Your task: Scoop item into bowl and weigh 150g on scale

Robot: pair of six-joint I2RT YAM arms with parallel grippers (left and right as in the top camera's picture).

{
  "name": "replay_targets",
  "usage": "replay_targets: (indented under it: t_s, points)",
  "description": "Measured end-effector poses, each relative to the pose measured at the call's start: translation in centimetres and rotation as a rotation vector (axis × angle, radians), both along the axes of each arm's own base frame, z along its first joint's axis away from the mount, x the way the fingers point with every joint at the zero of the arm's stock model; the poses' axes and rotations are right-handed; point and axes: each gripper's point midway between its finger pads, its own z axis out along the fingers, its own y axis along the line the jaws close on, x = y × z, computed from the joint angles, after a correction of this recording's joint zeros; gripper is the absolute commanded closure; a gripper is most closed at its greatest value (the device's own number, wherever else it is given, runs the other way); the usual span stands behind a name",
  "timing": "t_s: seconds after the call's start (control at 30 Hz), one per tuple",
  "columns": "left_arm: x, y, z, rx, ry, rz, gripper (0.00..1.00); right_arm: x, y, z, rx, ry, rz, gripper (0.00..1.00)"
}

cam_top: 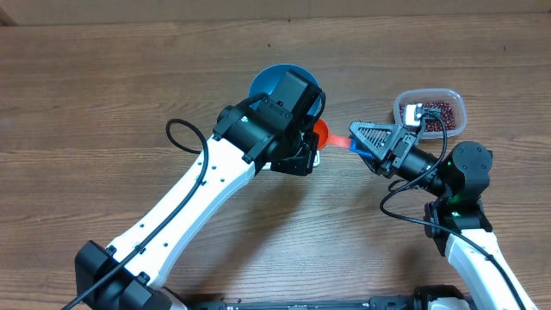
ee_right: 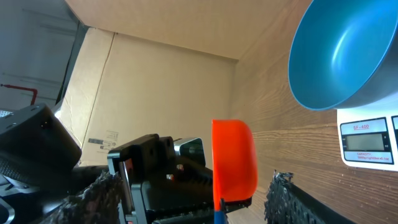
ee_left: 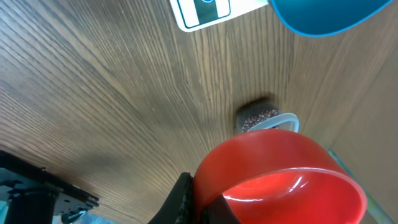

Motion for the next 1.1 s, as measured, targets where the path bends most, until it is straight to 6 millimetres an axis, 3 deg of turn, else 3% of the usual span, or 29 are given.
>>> replay_targets:
  t_s: [0.27,0.43,0.7,1.1]
  points:
    - [0.6,-0.6,0.5,-0.031,-0.023,0.01,0.95,0.1,0.0,0.0,-0.004,-0.005,-0.004,0.28]
    - [0.7,-0.7,0.6,-0.035,-0.027,0.009,0.95,0.1,0.0,0.0,-0.005,-0.007,-0.004,0.39]
    - [0.8,-0.8,0.6,-0.038,-0.031,0.009,0.95,0.1,0.0,0.0,-0.006,-0.009,-0.004,0.47]
    - [0.5,-1.5,0.8,-0.047,-0.043,-0.008,0.95,0.1,0.0,0.0,-0.006,-0.008,-0.004,0.47]
